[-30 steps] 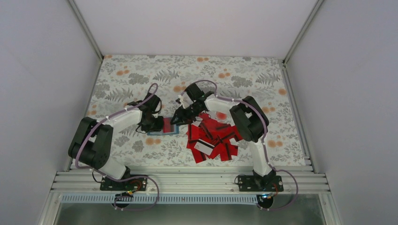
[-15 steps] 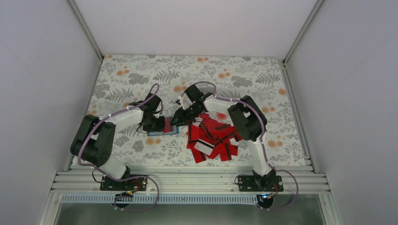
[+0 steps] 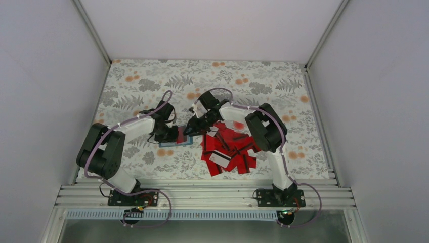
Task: Put the credit cards into the card holder
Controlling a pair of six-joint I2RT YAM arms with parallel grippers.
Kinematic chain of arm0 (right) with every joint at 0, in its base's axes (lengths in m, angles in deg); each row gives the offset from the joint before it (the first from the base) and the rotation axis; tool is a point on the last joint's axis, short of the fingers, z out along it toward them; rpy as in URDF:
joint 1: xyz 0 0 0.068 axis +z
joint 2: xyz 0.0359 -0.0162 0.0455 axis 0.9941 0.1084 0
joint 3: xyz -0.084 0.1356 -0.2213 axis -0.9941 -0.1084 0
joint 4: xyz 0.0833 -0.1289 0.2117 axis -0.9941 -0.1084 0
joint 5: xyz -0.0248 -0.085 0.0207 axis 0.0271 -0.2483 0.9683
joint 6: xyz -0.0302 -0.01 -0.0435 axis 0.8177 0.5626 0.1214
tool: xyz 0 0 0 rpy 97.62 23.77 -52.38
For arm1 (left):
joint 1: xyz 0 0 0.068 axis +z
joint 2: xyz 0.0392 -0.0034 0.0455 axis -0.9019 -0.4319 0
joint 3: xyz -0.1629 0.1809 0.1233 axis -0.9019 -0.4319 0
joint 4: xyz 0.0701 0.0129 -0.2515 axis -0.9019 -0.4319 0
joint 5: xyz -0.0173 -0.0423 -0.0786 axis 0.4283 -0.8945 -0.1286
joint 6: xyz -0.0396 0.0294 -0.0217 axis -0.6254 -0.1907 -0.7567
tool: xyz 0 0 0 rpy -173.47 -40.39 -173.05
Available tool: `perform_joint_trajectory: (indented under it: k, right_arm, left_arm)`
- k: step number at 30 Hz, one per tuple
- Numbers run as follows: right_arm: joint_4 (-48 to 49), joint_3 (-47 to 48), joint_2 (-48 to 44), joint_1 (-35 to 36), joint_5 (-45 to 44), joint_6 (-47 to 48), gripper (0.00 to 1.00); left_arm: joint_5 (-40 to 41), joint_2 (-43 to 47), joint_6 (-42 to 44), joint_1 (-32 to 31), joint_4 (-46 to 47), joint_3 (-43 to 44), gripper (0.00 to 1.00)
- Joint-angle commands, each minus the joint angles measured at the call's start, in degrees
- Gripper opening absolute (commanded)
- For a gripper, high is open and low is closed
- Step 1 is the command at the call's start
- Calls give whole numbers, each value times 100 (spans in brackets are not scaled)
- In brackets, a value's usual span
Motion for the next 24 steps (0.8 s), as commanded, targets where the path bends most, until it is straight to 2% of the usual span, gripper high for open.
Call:
perform_joint_trajectory:
  k: [1, 24]
  right_arm:
    - [-98, 241, 23, 64, 54, 96, 39]
    - [-235, 486, 207, 136, 305, 258, 37]
  left_arm:
    - [-53, -97, 90, -35, 39, 26, 10]
    - [-192, -188, 119, -44, -56, 265, 8]
